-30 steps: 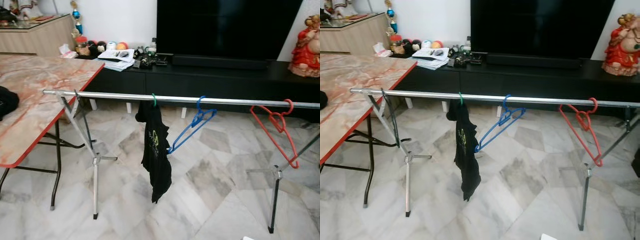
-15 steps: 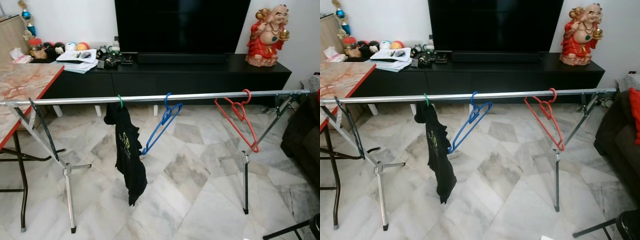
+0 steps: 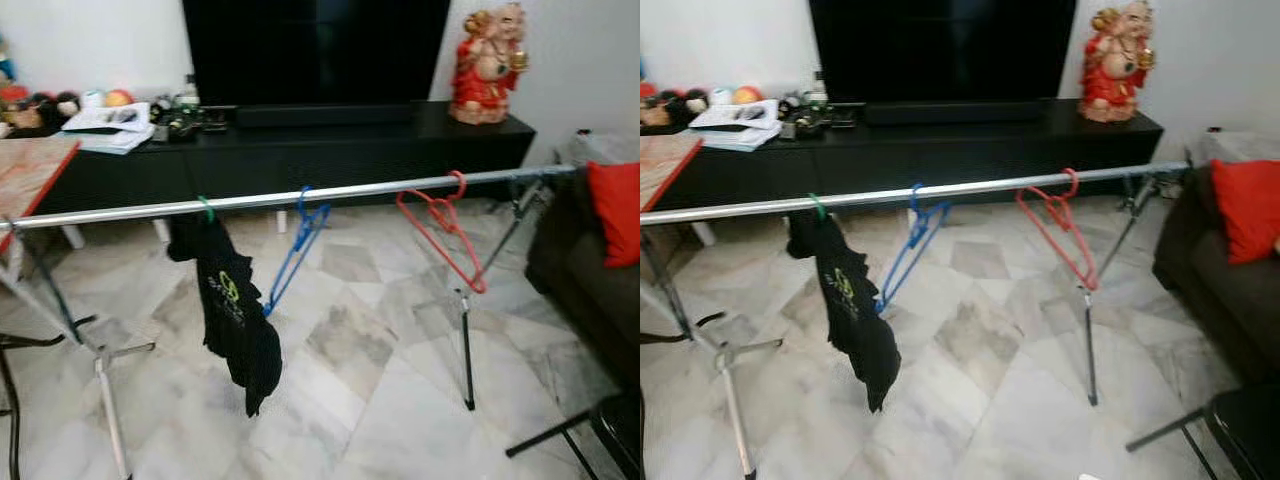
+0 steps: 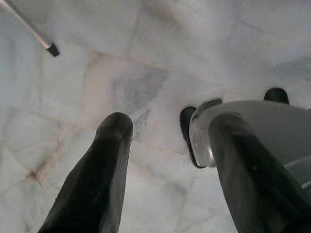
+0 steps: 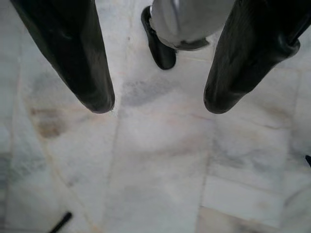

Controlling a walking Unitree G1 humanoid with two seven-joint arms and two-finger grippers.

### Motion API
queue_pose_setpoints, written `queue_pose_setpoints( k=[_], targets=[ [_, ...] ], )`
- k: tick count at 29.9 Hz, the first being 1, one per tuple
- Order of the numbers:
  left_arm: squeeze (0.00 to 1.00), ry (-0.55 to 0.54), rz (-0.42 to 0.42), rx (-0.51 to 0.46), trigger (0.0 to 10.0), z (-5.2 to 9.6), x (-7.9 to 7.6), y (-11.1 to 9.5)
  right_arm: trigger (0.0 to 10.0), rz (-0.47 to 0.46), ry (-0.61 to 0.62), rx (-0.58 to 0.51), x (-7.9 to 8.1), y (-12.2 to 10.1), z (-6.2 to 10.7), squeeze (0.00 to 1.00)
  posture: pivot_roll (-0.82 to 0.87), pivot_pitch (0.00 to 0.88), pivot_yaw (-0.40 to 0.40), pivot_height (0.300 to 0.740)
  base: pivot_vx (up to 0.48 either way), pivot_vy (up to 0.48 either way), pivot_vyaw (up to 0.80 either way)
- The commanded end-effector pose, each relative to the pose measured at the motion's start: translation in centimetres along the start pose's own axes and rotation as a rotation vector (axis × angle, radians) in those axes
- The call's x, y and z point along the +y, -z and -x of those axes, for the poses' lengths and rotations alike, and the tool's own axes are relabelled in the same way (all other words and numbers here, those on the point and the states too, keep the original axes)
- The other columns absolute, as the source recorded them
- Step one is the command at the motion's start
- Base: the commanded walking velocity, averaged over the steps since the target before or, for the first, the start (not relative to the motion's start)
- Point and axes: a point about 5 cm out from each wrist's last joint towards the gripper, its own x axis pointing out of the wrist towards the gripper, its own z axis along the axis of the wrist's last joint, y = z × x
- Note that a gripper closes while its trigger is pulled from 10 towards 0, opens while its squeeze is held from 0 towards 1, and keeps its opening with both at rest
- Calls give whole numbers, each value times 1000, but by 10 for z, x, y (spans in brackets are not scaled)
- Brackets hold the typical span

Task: Hang hanger

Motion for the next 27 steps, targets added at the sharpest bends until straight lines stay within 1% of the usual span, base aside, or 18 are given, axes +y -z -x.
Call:
queue_pose_setpoints(
  k=[1,3,14,27],
  targets=[
    [0,-4,-15,32,10000,2,4,8,10000,-8,-3,-6,2,0,0,0,69,0,14,740,0,0,-750],
    [0,-7,-11,43,10000,3,4,11,10000,-6,-5,-9,3,-1,0,0,77,0,11,740,0,0,-750],
    [0,-7,-3,59,10000,4,3,16,10000,13,-16,-25,7,-4,-1,0,75,0,4,740,0,0,-750],
    [0,-7,15,43,10000,4,3,14,10000,17,-15,-34,8,-6,-1,0,78,0,0,740,0,0,-750]
  ],
)
